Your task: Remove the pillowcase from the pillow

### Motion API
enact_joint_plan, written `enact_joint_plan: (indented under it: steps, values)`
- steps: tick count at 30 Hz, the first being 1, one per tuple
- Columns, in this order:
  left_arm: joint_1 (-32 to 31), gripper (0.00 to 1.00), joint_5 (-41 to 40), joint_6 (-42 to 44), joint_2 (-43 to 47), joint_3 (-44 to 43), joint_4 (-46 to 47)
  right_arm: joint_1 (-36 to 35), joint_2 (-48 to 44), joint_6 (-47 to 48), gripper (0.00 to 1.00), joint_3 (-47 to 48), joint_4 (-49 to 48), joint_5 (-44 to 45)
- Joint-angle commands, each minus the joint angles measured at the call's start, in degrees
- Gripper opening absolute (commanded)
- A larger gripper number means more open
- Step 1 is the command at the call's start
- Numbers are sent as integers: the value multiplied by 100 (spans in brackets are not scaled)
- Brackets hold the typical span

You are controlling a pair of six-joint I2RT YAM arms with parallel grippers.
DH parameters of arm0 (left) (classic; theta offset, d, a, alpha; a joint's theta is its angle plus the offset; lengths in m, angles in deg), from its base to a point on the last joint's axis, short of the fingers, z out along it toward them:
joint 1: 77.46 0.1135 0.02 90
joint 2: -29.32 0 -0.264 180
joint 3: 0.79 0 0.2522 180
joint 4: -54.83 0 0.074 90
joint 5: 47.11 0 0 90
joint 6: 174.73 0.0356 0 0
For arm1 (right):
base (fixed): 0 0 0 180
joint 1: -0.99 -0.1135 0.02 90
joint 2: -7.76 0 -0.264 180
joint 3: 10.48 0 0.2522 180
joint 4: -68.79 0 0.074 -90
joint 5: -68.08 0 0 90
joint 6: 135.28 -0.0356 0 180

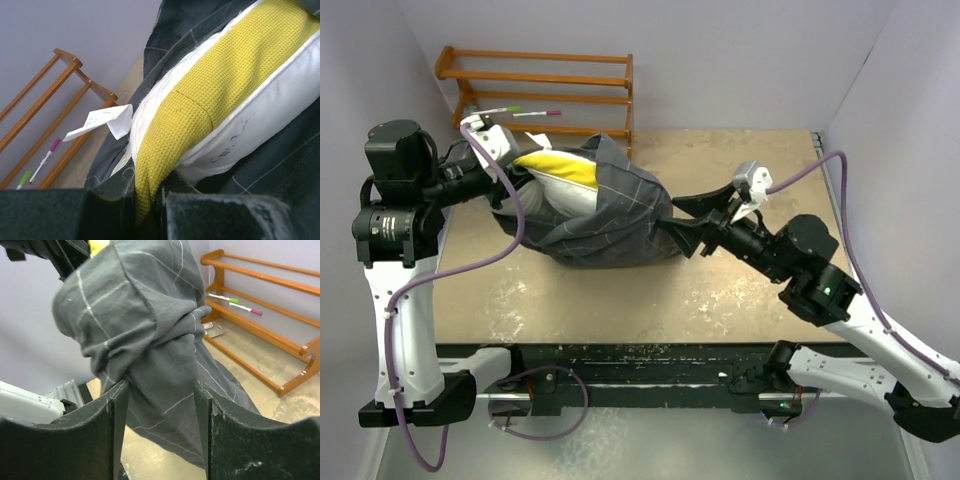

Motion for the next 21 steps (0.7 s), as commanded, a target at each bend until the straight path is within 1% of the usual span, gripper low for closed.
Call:
enact_joint_plan:
  steps: [1,5,8,9,15,21]
  values:
    - [21,0,203,-40,80,-458,533,83,266,67,49,17,-303,-47]
    - [15,0,166,58,85,-541,473,265,362,192,28,-65,-237,-206]
    - [19,0,146,109,96,-585,473,433,245,114,11,-311,-278,-315]
    - [19,0,139,128,93,-601,468,484,173,85,8,-407,-315,-332]
    - [19,0,138,161,78,-678,477,702,-191,29,0,-1019,-293,-244]
    - [19,0,211,175,6,-879,401,1140,-261,-72,0,-1412,-312,-267]
